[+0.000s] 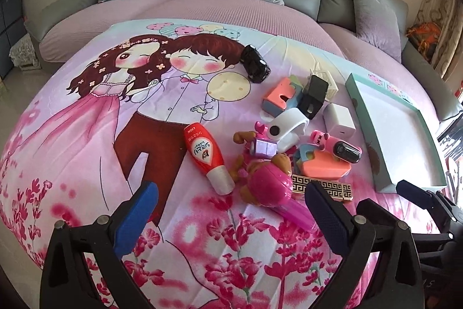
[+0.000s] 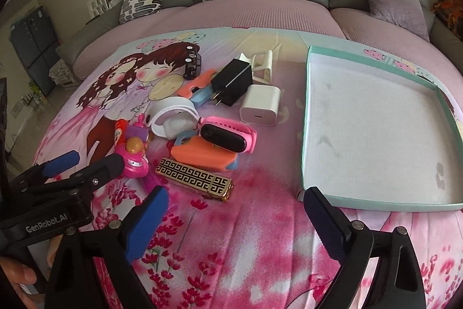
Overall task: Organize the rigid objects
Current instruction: 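Grasp the pink toy figure with the left gripper while the right gripper approaches the gold harmonica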
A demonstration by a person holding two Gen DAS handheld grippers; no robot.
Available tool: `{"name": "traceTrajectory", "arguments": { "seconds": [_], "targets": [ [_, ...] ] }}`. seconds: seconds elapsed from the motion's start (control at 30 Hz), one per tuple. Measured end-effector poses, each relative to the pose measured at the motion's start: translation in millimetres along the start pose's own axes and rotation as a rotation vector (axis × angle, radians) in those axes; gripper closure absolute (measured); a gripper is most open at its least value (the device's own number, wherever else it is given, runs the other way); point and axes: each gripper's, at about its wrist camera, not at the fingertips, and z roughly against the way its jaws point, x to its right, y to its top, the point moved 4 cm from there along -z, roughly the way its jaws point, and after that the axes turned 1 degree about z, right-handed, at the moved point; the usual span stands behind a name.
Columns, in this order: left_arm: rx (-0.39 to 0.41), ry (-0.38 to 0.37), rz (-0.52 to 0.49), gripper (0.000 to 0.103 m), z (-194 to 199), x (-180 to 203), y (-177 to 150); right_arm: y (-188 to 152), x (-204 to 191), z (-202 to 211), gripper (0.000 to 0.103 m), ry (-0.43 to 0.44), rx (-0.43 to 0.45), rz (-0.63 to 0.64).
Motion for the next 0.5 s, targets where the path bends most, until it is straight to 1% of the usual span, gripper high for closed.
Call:
{"name": "traceTrajectory", "arguments": {
  "seconds": [0.13,0.3,0.33,0.37,0.4,0.5],
  "targets": [
    [-0.006,-0.026,0.003,0.006,-5,0,0,0,1,-6,0.007,0.011,-0.012,-0.014],
    [0.001,-0.053,-0.007,0.006,-7,5,2,0,4,-4,0.007,-0.003,-0.010,-0.018],
    [0.002,-0.063,-0.016,0.013,-7,8,3,0,4,-3,0.007,-0.006,-0.010,-0.019],
    [-0.003,-0.075,-0.024,0.024,-9,11,3,-1,5,-3,0.007,-0.008,-0.011,-0.019],
    [-0.011,-0.087,-0.029,0.027,-11,14,4,-1,6,-3,0.007,-0.010,-0.013,-0.019],
    [-0.021,-0.106,-0.038,0.029,-15,20,3,-2,7,-2,0.007,-0.012,-0.019,-0.018]
  ]
}}
